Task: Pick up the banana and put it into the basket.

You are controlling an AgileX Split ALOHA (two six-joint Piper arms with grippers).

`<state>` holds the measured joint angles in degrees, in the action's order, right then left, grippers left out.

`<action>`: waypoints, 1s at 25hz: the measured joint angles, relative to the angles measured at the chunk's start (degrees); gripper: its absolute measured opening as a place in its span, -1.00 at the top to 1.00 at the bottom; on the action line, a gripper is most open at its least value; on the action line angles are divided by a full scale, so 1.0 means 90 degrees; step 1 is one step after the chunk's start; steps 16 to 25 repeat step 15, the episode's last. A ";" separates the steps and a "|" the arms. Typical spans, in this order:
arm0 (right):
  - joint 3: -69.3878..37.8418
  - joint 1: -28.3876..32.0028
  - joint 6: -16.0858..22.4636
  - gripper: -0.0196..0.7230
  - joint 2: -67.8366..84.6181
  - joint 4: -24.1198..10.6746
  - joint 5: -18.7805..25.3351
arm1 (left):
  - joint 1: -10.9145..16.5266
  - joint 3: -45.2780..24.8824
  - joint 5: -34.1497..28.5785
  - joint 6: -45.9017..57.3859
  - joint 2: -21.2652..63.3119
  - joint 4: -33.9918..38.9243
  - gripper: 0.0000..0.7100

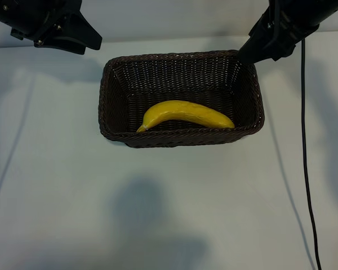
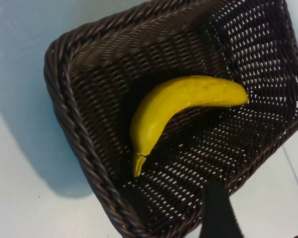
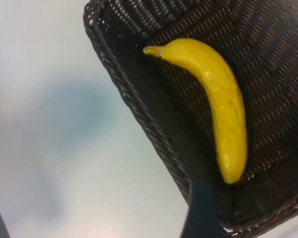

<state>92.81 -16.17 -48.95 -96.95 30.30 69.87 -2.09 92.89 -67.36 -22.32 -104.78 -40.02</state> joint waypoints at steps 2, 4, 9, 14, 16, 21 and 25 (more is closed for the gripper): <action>0.0000 0.0000 0.0005 -0.46 0.0000 0.0000 0.0000 | 0.0000 0.0000 0.0000 0.0000 0.0000 0.0000 -0.28; 0.0000 0.0000 0.0005 -0.46 0.0000 0.0000 0.0002 | 0.0000 0.0000 0.0000 0.0000 0.0000 0.0000 -0.28; 0.0000 0.0000 0.0007 -0.46 0.0000 0.0000 0.0002 | 0.0000 0.0000 0.0000 0.0000 0.0000 0.0000 -0.28; 0.0000 0.0000 0.0007 -0.46 0.0000 0.0078 0.0002 | 0.0000 0.0000 0.0000 0.0000 0.0000 0.0000 -0.28; 0.0000 0.0000 0.0007 -0.46 0.0000 0.0114 0.0007 | 0.0000 0.0000 0.0000 0.0000 0.0000 0.0000 -0.28; 0.0000 0.0000 0.0007 -0.46 0.0000 0.0114 0.0007 | 0.0000 0.0000 0.0000 0.0000 0.0000 0.0000 -0.28; 0.0000 0.0000 0.0007 -0.46 0.0000 0.0114 0.0007 | 0.0000 0.0000 0.0000 0.0000 0.0000 0.0000 -0.28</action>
